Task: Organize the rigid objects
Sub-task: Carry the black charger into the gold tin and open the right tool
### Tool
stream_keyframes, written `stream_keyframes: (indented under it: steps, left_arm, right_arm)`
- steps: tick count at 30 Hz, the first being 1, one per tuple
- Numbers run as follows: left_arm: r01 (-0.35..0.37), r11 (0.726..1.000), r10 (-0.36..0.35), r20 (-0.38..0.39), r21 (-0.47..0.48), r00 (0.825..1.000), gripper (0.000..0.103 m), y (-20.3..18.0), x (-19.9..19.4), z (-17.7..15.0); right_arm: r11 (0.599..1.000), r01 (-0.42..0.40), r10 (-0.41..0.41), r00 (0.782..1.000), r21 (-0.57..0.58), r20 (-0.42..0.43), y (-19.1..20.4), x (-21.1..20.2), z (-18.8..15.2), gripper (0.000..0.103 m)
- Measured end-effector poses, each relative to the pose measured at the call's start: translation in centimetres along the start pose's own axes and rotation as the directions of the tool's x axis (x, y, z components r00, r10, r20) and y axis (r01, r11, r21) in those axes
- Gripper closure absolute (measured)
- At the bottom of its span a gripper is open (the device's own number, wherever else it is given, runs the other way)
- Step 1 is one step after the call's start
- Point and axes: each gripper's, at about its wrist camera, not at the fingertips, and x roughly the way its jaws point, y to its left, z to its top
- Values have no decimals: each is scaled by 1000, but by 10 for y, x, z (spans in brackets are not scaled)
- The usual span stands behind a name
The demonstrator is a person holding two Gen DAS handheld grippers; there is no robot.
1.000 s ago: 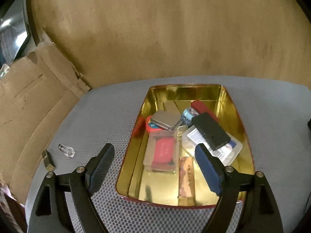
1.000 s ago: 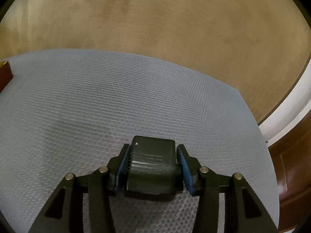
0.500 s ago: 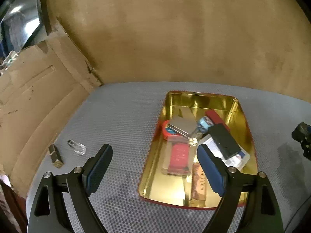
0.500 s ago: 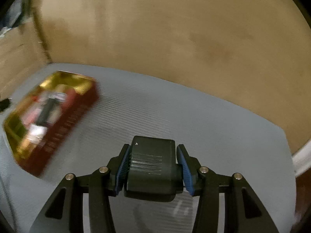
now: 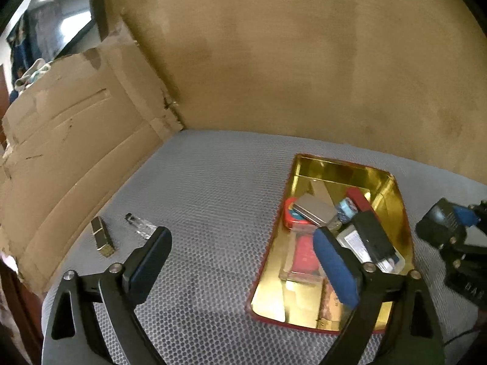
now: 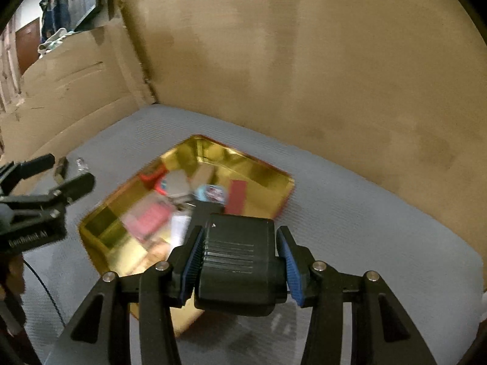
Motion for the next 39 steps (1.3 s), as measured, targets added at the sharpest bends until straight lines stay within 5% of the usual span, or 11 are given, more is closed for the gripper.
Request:
stream_keyframes:
  steps: [17, 39]
  left_arm:
    - [11, 993, -16, -45, -115, 999, 10, 32, 9, 5]
    - [-1, 997, -3, -52, -72, 999, 10, 23, 10, 3]
  right_arm:
    - [999, -35, 31, 996, -42, -86, 54, 42, 6, 54]
    - [999, -31, 28, 995, -32, -94, 61, 52, 2, 51]
